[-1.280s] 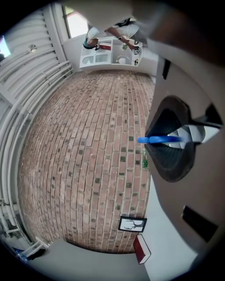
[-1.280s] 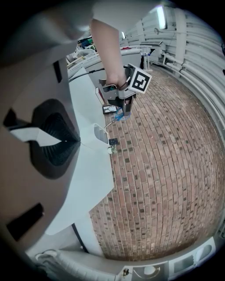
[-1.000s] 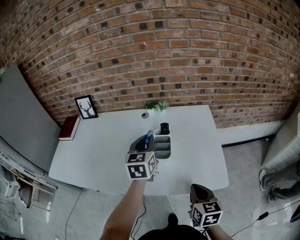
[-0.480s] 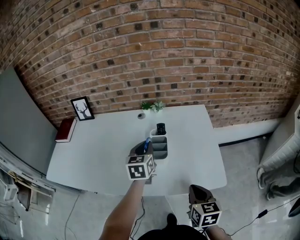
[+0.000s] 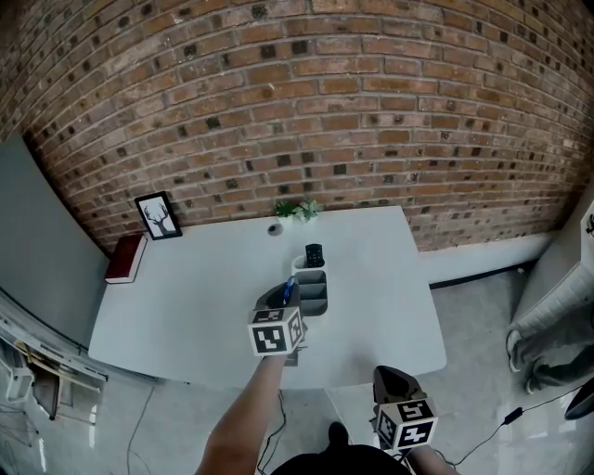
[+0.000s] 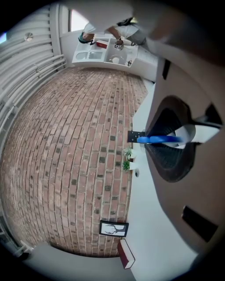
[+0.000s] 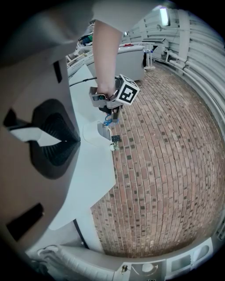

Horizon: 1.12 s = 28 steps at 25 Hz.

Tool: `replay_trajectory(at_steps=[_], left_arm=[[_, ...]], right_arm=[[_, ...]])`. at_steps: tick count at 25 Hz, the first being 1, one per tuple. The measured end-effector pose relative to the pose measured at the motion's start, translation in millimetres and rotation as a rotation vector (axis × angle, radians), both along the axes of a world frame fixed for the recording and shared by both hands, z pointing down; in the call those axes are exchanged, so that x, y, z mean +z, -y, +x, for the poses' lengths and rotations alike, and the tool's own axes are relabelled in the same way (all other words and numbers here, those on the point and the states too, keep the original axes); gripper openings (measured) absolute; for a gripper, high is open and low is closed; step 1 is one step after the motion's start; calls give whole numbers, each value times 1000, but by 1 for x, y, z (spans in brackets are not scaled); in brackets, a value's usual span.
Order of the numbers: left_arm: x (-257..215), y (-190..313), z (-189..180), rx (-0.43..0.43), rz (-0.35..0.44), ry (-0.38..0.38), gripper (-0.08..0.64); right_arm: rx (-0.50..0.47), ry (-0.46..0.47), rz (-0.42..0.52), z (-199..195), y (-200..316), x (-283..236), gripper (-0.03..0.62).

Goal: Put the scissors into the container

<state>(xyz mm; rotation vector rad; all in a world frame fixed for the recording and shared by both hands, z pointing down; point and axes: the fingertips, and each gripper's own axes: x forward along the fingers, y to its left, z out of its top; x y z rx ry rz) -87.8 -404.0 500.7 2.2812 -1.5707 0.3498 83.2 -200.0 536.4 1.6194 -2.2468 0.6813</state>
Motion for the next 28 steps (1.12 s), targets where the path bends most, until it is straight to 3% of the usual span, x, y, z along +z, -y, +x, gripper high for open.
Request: replay_trajectory(at_steps=[17, 28], left_arm=[[8, 9, 1, 13, -56, -24, 49], [24, -10, -5, 34, -97, 19, 117]], right_arm=[[-6, 2, -24, 0, 5, 5, 0], [-37, 5, -22, -9, 8, 6, 0]])
